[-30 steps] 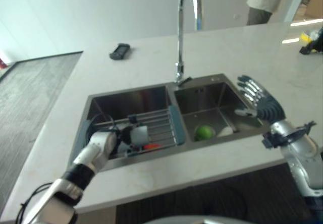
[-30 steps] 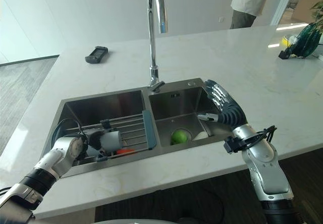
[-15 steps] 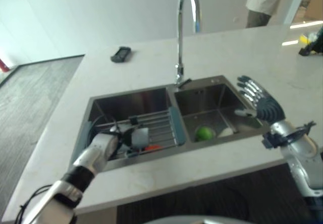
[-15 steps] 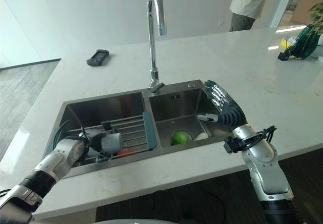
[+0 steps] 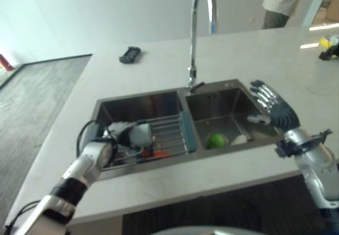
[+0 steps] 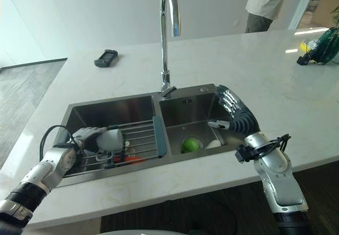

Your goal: Place the dishes in the dishwasher.

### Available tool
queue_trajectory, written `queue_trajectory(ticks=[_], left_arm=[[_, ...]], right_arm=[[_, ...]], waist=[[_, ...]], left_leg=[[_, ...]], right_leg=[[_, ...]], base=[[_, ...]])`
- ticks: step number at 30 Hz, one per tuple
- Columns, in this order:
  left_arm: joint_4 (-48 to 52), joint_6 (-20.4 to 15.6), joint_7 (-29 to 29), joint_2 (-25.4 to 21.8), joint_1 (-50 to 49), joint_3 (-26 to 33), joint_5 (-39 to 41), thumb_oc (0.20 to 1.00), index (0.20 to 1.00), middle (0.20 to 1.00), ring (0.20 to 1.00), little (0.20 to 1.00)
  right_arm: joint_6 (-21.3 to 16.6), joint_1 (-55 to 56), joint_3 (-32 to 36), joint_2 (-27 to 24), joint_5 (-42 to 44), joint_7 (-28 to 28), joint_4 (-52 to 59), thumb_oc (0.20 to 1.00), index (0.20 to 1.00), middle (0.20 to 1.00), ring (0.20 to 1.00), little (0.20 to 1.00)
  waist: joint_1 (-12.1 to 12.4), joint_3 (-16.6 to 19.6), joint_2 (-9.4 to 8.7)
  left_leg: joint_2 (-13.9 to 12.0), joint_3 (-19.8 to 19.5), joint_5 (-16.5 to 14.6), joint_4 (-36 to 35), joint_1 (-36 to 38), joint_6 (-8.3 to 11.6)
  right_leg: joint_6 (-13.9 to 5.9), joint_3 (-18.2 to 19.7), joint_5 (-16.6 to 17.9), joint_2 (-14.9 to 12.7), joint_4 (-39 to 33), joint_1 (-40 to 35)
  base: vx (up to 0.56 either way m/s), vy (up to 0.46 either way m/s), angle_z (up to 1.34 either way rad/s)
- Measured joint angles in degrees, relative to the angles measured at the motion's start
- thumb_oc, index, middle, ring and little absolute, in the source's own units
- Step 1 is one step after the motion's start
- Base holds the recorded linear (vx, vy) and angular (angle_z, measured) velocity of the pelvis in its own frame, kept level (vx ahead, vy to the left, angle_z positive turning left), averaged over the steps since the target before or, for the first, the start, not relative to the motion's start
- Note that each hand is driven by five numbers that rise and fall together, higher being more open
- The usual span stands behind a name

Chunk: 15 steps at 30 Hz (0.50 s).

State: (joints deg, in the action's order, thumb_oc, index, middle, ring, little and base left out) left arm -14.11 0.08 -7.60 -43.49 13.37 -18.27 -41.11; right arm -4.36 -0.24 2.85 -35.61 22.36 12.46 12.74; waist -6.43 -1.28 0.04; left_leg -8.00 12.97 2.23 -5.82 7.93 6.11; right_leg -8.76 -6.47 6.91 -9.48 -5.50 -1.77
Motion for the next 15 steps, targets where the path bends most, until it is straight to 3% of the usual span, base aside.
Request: queue_trajectory(ticks=[10,13,15], left_arm=[[14.66,-5.12,8.48,-2.3,-5.22,14.46,6.83,0.2,0.2,0.2,0.2,0.2],[17.44,-7.37,11.98,-2.22,-6.41,18.77,12.48,0.2,0.2,0.2,0.2,0.2],[21.81,-9.09,13.55,0.75,-7.73,22.95,18.89,0.2,0.2,0.2,0.2,0.2]], right_arm=[[0.12,0.86,1.2,2.02,-1.56,-1.05,0.1,1.0,1.0,1.0,1.0,1.0],[0.16,1.24,1.61,2.04,-2.2,-1.14,0.12,1.0,1.0,1.0,1.0,1.0],[0.15,2.42,2.48,3.0,-2.76,-1.34,0.35,1.0,1.0,1.0,1.0,1.0]], waist=[[1.46,-1.4,-0.01],[1.53,-1.66,0.43],[2.1,-1.73,0.52]], left_leg=[[-0.08,-0.5,-0.49,0.01,-0.06,0.16],[-0.05,-1.2,-0.59,0.02,0.08,0.23],[-0.14,-1.51,-0.7,0.03,-0.01,0.25]], right_leg=[[-0.11,-0.63,-0.58,-0.04,0.0,-0.3],[0.08,-1.34,-0.54,-0.08,0.0,-0.89],[0.04,-1.75,-0.68,-0.05,0.01,-0.99]], base=[[0.01,-0.002,0.01],[0.02,-0.024,0.11],[0.03,-0.046,0.1]])
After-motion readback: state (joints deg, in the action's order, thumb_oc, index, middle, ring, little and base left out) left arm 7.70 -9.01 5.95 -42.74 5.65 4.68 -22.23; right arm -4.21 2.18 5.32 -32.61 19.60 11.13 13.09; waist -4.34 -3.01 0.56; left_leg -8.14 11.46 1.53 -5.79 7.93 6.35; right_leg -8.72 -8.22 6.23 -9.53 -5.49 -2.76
